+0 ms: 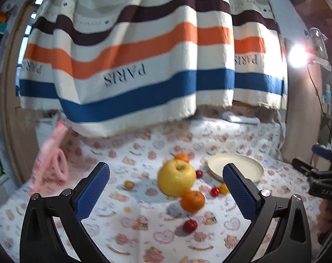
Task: Organize fruits
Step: 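Move the left tool to the yellow apple and close around it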
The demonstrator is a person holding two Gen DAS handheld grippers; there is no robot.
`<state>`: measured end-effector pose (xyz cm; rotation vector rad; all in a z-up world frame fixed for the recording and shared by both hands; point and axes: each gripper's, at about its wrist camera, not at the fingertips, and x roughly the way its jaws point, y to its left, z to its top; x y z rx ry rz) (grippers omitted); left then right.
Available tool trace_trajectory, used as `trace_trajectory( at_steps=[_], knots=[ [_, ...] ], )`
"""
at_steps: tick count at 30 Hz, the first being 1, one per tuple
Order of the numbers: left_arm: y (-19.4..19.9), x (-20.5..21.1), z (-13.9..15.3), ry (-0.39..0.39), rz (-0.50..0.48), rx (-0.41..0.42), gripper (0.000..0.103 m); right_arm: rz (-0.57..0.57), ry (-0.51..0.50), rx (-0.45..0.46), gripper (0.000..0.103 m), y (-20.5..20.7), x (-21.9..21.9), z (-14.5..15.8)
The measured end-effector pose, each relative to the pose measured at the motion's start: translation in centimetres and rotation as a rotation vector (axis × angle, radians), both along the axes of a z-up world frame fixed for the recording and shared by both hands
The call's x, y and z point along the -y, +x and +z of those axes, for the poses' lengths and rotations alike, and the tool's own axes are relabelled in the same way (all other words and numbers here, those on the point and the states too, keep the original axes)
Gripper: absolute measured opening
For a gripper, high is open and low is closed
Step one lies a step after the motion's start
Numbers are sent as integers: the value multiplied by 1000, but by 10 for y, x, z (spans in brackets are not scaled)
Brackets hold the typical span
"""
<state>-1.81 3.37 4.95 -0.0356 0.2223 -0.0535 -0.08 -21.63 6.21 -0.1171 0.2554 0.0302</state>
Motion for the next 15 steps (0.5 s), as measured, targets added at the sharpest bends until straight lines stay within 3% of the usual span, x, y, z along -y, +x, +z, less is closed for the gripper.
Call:
trace_trajectory(
  at_steps=[2,5,8,12,15],
  knots=[
    [0,-1,12,5,-9,-2,103,13,-35,30,102,2,-2,15],
    [9,3,28,71,39,-23,103,32,-66,30,102,9,-10,29],
    [19,4,41,86,54,-20,103,59,-37,24,102,20,-15,40],
    [46,4,59,40,25,-43,103,50,24,11,102,47,-17,55],
    [80,7,67,-11,-36,-110,103,50,75,-33,102,78,-15,67]
  ],
)
